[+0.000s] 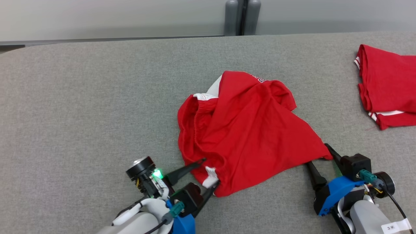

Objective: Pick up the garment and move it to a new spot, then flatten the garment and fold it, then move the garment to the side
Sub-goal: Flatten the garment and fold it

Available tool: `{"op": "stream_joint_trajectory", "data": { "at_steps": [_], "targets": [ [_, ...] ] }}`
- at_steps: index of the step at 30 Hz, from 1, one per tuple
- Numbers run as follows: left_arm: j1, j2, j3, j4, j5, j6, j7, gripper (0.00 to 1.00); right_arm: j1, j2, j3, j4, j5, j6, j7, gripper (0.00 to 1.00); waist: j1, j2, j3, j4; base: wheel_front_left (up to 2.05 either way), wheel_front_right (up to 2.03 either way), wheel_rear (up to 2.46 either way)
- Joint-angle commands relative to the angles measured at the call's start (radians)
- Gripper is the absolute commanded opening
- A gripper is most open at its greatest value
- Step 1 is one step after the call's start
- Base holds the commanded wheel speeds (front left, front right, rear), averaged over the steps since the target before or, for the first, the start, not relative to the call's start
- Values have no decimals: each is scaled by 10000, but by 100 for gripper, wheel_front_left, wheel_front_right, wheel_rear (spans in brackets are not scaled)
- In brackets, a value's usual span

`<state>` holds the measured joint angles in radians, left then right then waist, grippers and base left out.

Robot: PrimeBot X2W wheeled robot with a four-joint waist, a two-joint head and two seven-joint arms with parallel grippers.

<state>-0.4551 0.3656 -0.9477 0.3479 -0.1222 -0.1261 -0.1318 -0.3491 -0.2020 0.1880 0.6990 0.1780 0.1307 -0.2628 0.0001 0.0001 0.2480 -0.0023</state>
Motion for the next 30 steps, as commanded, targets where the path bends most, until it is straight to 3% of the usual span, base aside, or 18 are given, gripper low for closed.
{"op": "stream_joint_trajectory", "data": {
  "at_steps": [1,4,5,6,7,9,18,25,30],
  "targets": [
    [-179,0,-172,45,-107,-57,52,100,-132,-19,53,72,81,1,-21,100,-1,-1,6,-18,0,0,0],
    [-611,104,-1035,316,-656,-39,195,100,-172,26,221,139,157,1,-11,100,-1,-1,35,-90,0,0,0],
    [-749,141,-1243,437,-912,-38,254,100,-191,48,276,156,205,1,-9,88,-1,-1,40,-116,0,0,0],
    [-824,163,-1523,567,-1201,-38,334,85,-198,66,335,191,241,1,-9,22,-1,-1,33,-143,0,0,0],
    [-931,201,-1747,665,-1419,-38,388,66,-220,72,393,195,285,1,-9,0,-1,-1,31,-157,0,0,0],
    [-1095,241,-1929,871,-1858,-36,302,0,-233,55,482,149,362,1,-6,0,-1,-1,-6,-189,0,0,0],
    [-320,385,-1414,1124,-3038,277,-624,0,591,-259,362,-584,656,1,-14,0,-1,-1,-530,-64,0,0,0],
    [300,824,-426,-246,-3837,850,-1155,0,1041,-684,450,-1801,753,1,-14,0,-1,-1,-869,-41,0,0,0],
    [-108,935,403,-1484,-4151,1131,-1273,0,481,-1119,656,-2795,922,1,145,0,-1,-1,-870,-23,0,0,0]
  ]
}}
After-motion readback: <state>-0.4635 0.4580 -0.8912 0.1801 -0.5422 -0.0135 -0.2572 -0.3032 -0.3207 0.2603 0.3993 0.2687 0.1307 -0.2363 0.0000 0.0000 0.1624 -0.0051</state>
